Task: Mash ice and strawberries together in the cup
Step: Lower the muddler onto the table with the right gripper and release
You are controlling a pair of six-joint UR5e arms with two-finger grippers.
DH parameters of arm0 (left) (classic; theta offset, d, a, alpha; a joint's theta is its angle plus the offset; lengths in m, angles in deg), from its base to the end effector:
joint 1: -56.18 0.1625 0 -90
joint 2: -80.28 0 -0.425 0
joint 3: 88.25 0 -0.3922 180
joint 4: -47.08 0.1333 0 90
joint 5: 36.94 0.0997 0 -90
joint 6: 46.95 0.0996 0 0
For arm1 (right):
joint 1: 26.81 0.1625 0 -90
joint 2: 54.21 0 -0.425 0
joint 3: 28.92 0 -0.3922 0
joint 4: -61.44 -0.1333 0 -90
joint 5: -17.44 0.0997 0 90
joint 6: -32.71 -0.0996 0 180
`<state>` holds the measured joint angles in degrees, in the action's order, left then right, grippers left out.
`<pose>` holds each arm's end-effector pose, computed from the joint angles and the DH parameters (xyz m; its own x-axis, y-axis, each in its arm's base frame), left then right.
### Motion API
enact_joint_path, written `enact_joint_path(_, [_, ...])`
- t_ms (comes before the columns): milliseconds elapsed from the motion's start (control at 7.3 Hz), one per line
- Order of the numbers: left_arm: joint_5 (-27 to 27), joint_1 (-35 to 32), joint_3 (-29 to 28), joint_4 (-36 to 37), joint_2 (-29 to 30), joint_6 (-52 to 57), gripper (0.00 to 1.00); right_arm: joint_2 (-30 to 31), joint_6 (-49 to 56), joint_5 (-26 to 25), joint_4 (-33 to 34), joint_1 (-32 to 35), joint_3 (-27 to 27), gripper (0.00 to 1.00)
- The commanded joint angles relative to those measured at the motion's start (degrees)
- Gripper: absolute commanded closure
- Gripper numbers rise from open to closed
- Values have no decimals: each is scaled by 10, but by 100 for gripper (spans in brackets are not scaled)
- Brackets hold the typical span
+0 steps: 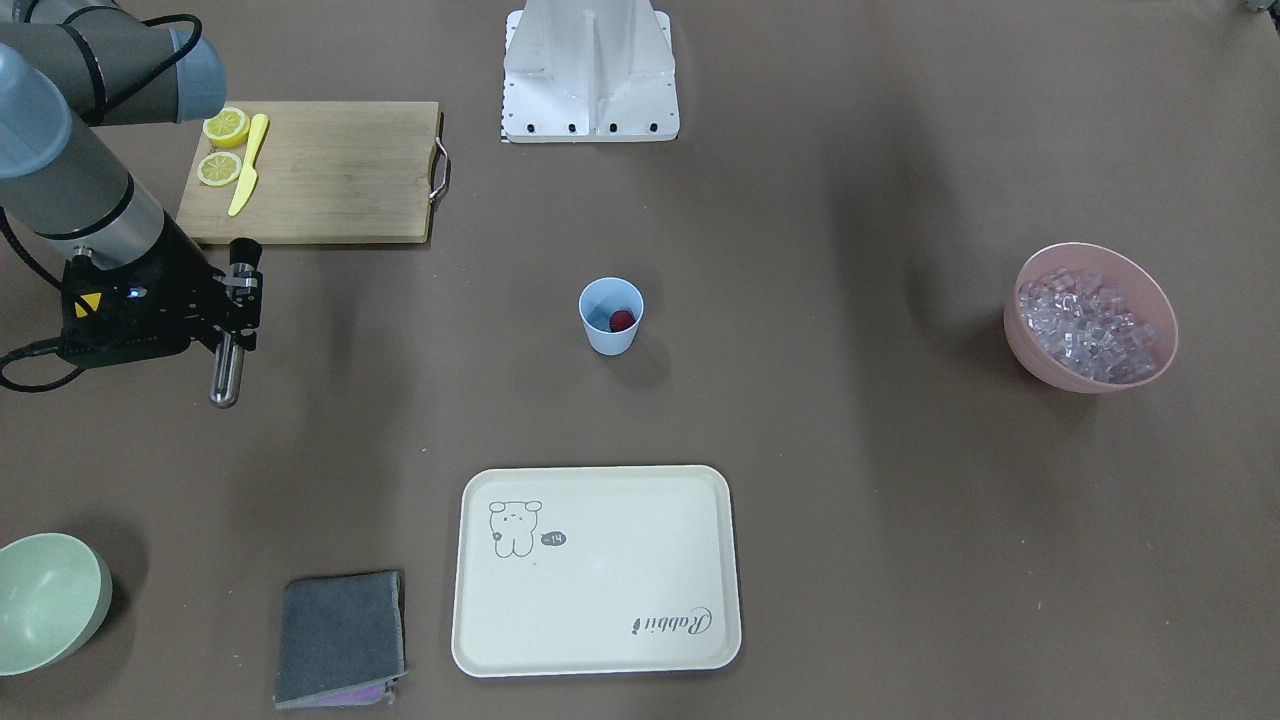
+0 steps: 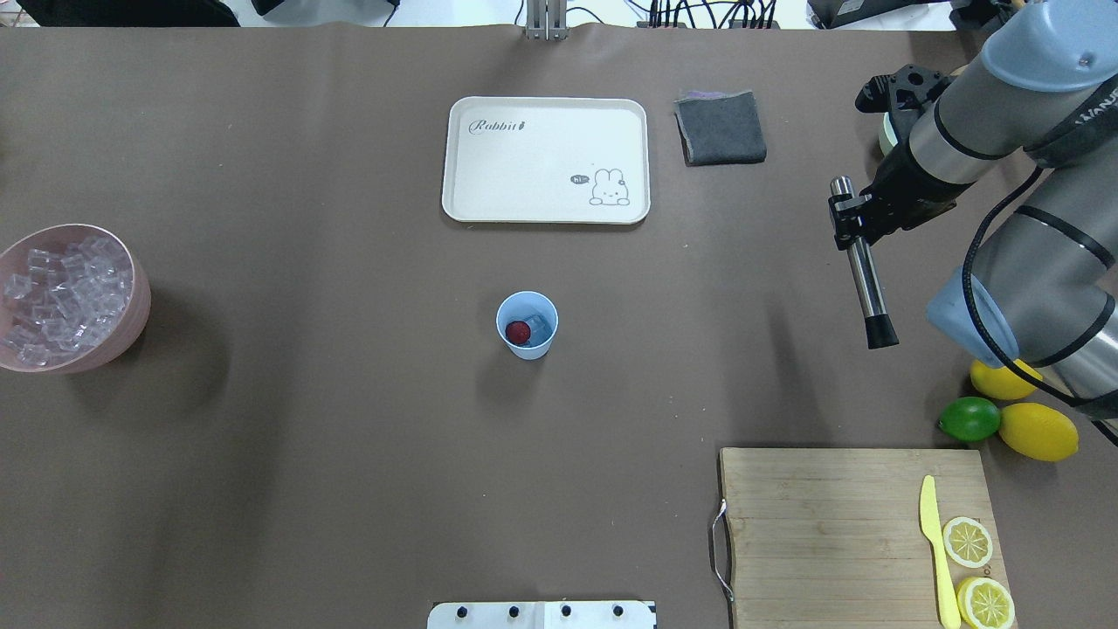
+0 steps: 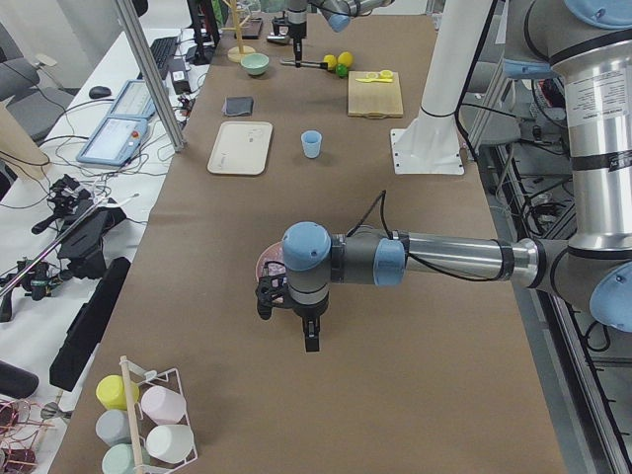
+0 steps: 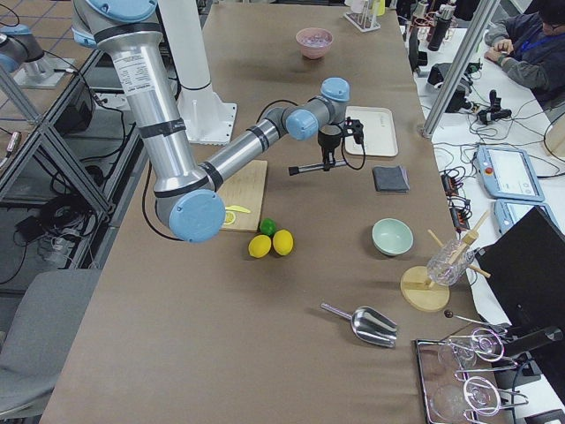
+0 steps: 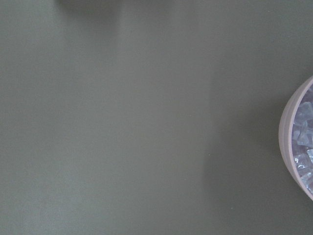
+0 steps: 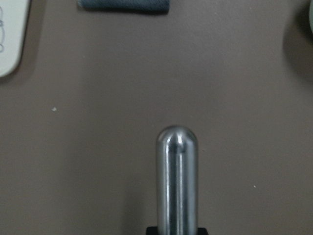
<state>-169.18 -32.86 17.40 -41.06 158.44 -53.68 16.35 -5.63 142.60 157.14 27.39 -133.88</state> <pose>-0.0595 -0.4073 0.6227 0.7367 -0.0821 -0.6712 0.0701 0.9965 -0.0449 -0.2845 -0.5243 0.3652 0.7115 -0.1097 0.6941 0.0915 0.9938 0.0633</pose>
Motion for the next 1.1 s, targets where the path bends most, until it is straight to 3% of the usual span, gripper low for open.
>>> enact_joint_path(0, [20, 0, 0, -26, -3, 0, 2, -15, 26, 18, 24, 4, 75, 100])
enact_joint_path(274, [20, 0, 1, -27, -2, 0, 2, -10, 29, 19, -82, 4, 161, 100])
enact_joint_path(411, [20, 0, 7, -35, -4, 0, 2, 4, 17, 19, -117, 4, 173, 100])
enact_joint_path(959, [20, 1, 6, -39, -2, 0, 2, 7, -31, 18, -133, -2, 174, 100])
